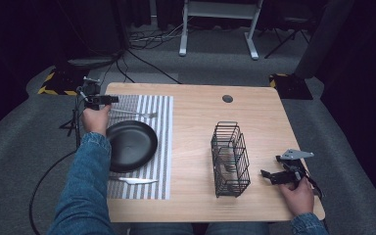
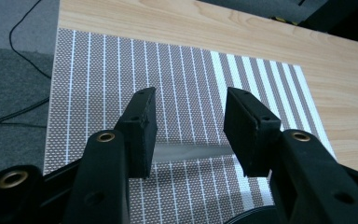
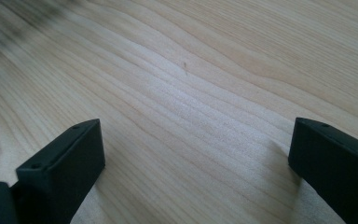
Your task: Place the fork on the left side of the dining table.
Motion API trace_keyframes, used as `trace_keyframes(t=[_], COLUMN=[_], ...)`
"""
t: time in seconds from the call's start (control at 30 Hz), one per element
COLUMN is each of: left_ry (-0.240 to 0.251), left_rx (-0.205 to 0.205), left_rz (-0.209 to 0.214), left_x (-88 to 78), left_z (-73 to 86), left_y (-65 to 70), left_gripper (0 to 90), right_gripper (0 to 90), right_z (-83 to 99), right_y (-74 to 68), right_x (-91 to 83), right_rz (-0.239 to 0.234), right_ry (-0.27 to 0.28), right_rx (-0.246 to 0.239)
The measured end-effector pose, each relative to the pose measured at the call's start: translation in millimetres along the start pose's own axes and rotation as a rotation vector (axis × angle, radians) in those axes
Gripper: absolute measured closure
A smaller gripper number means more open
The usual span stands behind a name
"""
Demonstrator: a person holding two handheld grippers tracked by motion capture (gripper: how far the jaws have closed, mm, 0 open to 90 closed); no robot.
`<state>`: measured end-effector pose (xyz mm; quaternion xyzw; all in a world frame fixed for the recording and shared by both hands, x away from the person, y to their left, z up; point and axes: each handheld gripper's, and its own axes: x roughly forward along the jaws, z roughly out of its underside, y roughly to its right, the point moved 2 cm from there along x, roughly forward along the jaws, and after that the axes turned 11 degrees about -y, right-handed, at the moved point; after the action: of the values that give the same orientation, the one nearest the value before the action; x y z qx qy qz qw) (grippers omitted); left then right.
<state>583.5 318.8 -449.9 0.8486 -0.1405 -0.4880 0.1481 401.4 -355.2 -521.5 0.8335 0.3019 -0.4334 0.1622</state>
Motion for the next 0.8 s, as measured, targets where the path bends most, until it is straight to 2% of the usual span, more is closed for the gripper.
trace_keyframes(t=[0.2, 0.37, 0.53, 0.63, 0.73, 0.8], left_ry=[0.012, 0.028, 0.059, 0.076, 0.11, 0.128], left_rx=[0.016, 0.047, 0.098, 0.142, 0.184, 0.197], left_rz=[0.005, 0.008, 0.013, 0.013, 0.009, 0.022], left_x=[-4.6, -12.9, -28.8, -41.2, -55.4, -65.1], left_z=[0.0, 0.3, 2.0, 4.7, 9.2, 12.9], left_y=[3.7, 12.4, 26.7, 36.2, 45.8, 50.8], left_gripper=[54.3, 54.0, 53.7, 53.4, 53.2, 52.9], right_gripper=[3.6, 3.5, 3.6, 3.6, 3.5, 3.6], right_z=[0.0, 0.0, -0.1, -0.2, -0.3, -0.4], right_y=[0.1, 0.1, 0.2, 0.3, 0.3, 0.4], right_x=[0.0, 0.0, 0.0, 0.1, 0.2, 0.2], right_rz=[0.001, 0.001, 0.001, 0.001, 0.001, 0.002], right_ry=[-0.001, -0.001, -0.001, -0.001, -0.002, -0.002], right_rx=[0.0, 0.0, -0.001, 0.001, 0.001, 0.0])
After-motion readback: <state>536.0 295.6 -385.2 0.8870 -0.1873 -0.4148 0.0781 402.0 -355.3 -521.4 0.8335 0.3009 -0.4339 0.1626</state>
